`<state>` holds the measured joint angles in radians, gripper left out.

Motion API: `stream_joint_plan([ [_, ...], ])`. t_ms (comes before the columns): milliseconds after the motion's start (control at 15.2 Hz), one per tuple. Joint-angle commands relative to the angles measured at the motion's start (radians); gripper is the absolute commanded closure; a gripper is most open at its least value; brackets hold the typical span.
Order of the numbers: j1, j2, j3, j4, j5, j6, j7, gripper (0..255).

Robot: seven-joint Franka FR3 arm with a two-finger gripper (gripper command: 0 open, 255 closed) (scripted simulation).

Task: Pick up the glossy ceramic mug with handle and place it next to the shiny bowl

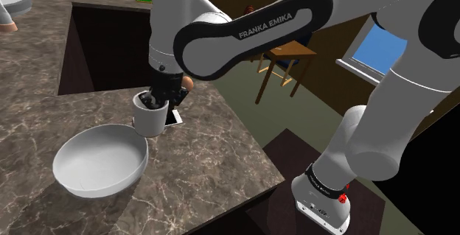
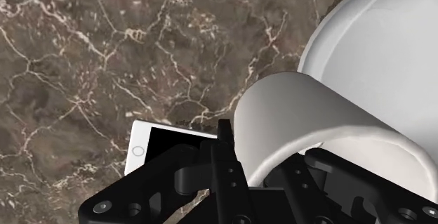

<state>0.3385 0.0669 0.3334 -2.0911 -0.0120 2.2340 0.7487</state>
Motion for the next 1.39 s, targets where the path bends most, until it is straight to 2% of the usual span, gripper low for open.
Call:
stream_joint_plan([
  [0, 0.005, 0.026, 0.004, -0.020, -0.004, 0.025, 0.002, 255],
  [264, 0.009, 0.055, 0.000, -0.042, -0.017, 0.074, 0.010, 255],
  [792, 0.016, 0.054, -0.007, -0.042, -0.016, 0.074, 0.009, 255],
  [858, 0.012, 0.039, -0.008, -0.058, -0.009, 0.076, 0.000, 0],
  [1188, 0.017, 0.054, -0.007, -0.042, -0.016, 0.074, 0.009, 0],
  [1320, 0.013, 0.014, -0.006, -0.019, 0.002, 0.012, -0.003, 0],
])
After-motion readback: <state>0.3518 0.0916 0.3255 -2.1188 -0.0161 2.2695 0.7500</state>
